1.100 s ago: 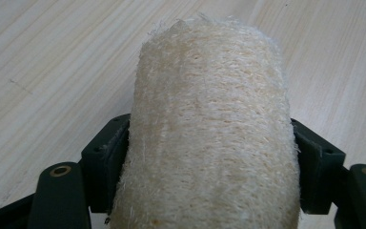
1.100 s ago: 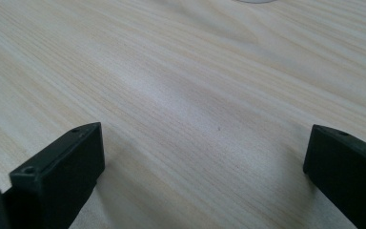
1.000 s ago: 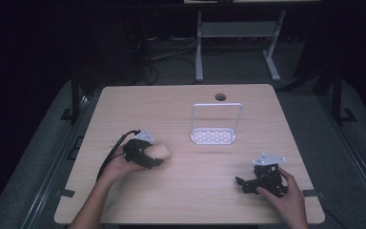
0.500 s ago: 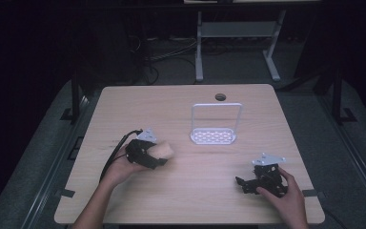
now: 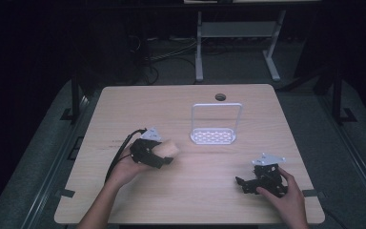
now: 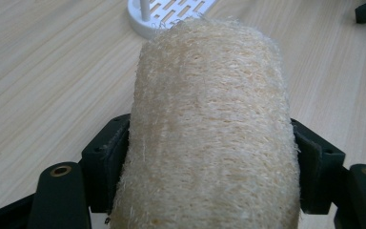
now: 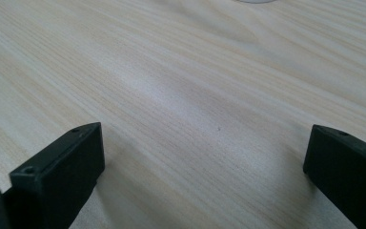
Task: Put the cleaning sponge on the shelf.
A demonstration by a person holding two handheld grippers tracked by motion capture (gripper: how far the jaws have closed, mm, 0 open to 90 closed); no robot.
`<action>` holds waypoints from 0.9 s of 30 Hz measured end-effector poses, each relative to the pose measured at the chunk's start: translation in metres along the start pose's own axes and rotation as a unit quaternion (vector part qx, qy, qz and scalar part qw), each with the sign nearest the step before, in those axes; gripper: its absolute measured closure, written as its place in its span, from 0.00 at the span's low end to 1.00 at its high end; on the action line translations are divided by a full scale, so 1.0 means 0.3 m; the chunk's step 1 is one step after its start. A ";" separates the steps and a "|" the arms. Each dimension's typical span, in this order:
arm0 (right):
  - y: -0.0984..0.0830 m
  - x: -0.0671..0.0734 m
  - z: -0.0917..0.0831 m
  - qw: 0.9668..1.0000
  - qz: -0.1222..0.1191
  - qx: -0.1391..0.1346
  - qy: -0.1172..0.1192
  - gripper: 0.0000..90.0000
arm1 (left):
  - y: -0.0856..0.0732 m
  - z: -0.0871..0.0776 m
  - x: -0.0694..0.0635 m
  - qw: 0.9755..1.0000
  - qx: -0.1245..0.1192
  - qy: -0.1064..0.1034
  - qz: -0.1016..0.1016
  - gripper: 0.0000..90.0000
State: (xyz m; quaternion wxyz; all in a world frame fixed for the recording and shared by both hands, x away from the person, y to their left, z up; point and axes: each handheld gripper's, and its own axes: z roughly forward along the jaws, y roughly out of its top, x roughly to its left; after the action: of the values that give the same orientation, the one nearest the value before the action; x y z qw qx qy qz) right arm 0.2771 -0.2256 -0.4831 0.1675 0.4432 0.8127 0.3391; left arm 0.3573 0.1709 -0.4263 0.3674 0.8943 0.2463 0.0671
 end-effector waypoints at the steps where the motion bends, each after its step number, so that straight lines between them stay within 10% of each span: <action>1: 0.000 0.000 0.000 1.000 0.000 0.000 0.000 0.00 | 0.003 0.002 -0.002 1.000 -0.002 0.000 -0.002 0.30; 27: 0.000 0.000 0.000 1.000 0.000 0.001 0.000 0.00 | 0.117 0.065 -0.045 1.000 -0.016 -0.017 0.018 0.30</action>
State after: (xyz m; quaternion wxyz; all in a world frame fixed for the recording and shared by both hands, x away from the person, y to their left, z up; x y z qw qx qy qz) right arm 0.2770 -0.2256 -0.4831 0.1673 0.4431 0.8130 0.3386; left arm 0.3650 0.1308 -0.4155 0.3844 0.8936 0.2230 0.0626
